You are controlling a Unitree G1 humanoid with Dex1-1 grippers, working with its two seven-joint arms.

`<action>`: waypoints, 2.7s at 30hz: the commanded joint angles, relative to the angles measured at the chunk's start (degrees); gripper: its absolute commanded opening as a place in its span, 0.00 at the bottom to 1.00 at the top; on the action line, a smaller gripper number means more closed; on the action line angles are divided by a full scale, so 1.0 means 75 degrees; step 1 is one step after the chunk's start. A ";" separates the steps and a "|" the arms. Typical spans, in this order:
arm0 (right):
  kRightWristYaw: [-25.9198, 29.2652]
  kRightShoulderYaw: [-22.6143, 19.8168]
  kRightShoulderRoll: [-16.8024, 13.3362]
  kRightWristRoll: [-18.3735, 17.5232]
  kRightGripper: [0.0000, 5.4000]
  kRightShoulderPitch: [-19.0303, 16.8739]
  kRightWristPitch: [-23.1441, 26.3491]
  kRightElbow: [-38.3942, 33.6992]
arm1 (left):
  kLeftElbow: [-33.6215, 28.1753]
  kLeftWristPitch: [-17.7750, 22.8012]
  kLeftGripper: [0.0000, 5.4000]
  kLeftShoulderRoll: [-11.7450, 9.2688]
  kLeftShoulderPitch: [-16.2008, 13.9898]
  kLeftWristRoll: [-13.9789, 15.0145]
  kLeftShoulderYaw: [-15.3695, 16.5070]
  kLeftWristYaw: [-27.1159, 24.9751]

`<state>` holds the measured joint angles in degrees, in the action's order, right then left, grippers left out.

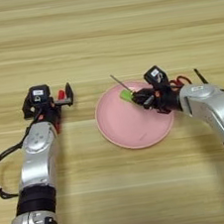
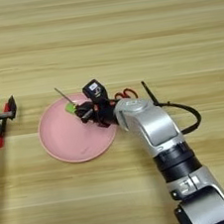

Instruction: Move the objects on the table

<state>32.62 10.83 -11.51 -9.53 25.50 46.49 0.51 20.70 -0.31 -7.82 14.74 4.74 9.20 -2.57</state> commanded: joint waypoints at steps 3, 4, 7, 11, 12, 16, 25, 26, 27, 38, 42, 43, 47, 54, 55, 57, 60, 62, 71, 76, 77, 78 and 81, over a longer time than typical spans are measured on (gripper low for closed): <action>-0.0320 -0.0645 -0.0291 -0.0003 0.16 0.0095 -0.0556 0.0405 | 0.0127 -0.0050 1.00 -0.0045 0.0052 -0.0009 0.0007 -0.0019; -0.0395 -0.0733 -0.0320 0.0025 0.16 0.0095 -0.0668 0.0504 | 0.0134 -0.0052 1.00 -0.0047 0.0055 -0.0011 0.0008 -0.0018; -0.0527 -0.1010 -0.0400 -0.0007 0.16 0.0092 -0.0913 0.0762 | 0.0148 -0.0054 1.00 -0.0049 0.0062 -0.0014 0.0012 -0.0016; -0.0742 -0.1362 -0.0534 -0.0006 0.16 0.0108 -0.1265 0.0989 | 0.0144 -0.0060 1.00 -0.0044 0.0065 -0.0027 -0.0001 -0.0015; -0.0803 -0.1430 -0.0586 0.0022 0.16 0.0121 -0.1375 0.1044 | 0.0147 -0.0064 1.00 -0.0044 0.0068 -0.0030 -0.0004 -0.0016; -0.0942 -0.1877 -0.0743 -0.0113 0.16 0.0242 -0.1582 0.1428 | 0.0172 -0.0075 1.00 -0.0040 0.0079 -0.0047 -0.0018 -0.0010; -0.1375 -0.2528 -0.1112 0.0014 0.16 0.0546 -0.2656 0.3066 | 0.0326 -0.0163 1.00 -0.0023 0.0133 -0.0108 -0.0069 0.0045; -0.1410 -0.2564 -0.1158 0.0036 0.16 0.0573 -0.2778 0.3236 | 0.0344 -0.0175 1.00 -0.0024 0.0142 -0.0110 -0.0071 0.0049; -0.1461 -0.2602 -0.1208 0.0061 0.16 0.0599 -0.2892 0.3405 | 0.0357 -0.0187 1.00 -0.0025 0.0148 -0.0112 -0.0073 0.0053; -0.1905 -0.2717 -0.1599 0.0394 0.16 0.0961 -0.3885 0.5087 | 0.0518 -0.0350 1.00 -0.0031 0.0199 -0.0232 -0.0114 0.0130; -0.2001 -0.2686 -0.1641 0.0515 0.16 0.1086 -0.4154 0.5589 | 0.0555 -0.0402 1.00 -0.0031 0.0208 -0.0241 -0.0128 0.0153; -0.2031 -0.2683 -0.1654 0.0541 0.16 0.1114 -0.4210 0.5692 | 0.0562 -0.0410 1.00 -0.0029 0.0209 -0.0241 -0.0130 0.0157; -0.2011 -0.2684 -0.1645 0.0602 0.16 0.1270 -0.4429 0.6318 | 0.0564 -0.0424 1.00 -0.0020 0.0212 -0.0245 -0.0139 0.0158; -0.1740 -0.2529 -0.1721 0.0721 0.16 0.1361 -0.4557 0.6778 | 0.0538 -0.0413 1.00 -0.0022 0.0199 -0.0227 -0.0117 0.0170; -0.1693 -0.2493 -0.1731 0.0738 0.16 0.1348 -0.4539 0.6767 | 0.0535 -0.0410 1.00 -0.0022 0.0198 -0.0225 -0.0116 0.0168; -0.1583 -0.2422 -0.1777 0.0776 0.16 0.1256 -0.4467 0.6658 | 0.0484 -0.0387 1.00 -0.0026 0.0185 -0.0217 -0.0109 0.0171; -0.1344 -0.2444 -0.1854 0.0674 0.16 0.0926 -0.4237 0.6236 | 0.0447 -0.0379 1.00 -0.0020 0.0182 -0.0203 -0.0095 0.0182; -0.1201 -0.2474 -0.1885 0.0605 0.16 0.0655 -0.4038 0.5877 | 0.0440 -0.0371 1.00 -0.0006 0.0186 -0.0205 -0.0099 0.0189; -0.1033 -0.2587 -0.1951 0.0396 0.16 -0.0287 -0.3268 0.4603 | 0.0383 -0.0350 1.00 0.0006 0.0177 -0.0196 -0.0089 0.0205; -0.1071 -0.2583 -0.1930 0.0342 0.23 -0.0366 -0.3124 0.4543 | 0.0318 -0.0317 1.00 -0.0007 0.0150 -0.0189 -0.0086 0.0187; -0.1068 -0.2570 -0.1919 0.0337 0.24 -0.0371 -0.3111 0.4525 | 0.0315 -0.0313 1.00 -0.0008 0.0149 -0.0190 -0.0087 0.0186; -0.1067 -0.2565 -0.1913 0.0330 0.24 -0.0375 -0.3101 0.4505 | 0.0315 -0.0310 1.00 -0.0006 0.0149 -0.0194 -0.0089 0.0189; -0.1078 -0.2654 -0.1852 0.0198 0.33 -0.0405 -0.3090 0.4226 | 0.0328 -0.0315 1.00 -0.0001 0.0156 -0.0199 -0.0091 0.0195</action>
<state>24.31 -9.05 -26.07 -7.38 24.16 21.89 33.19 23.53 -3.06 -7.78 15.52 3.36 8.64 -1.30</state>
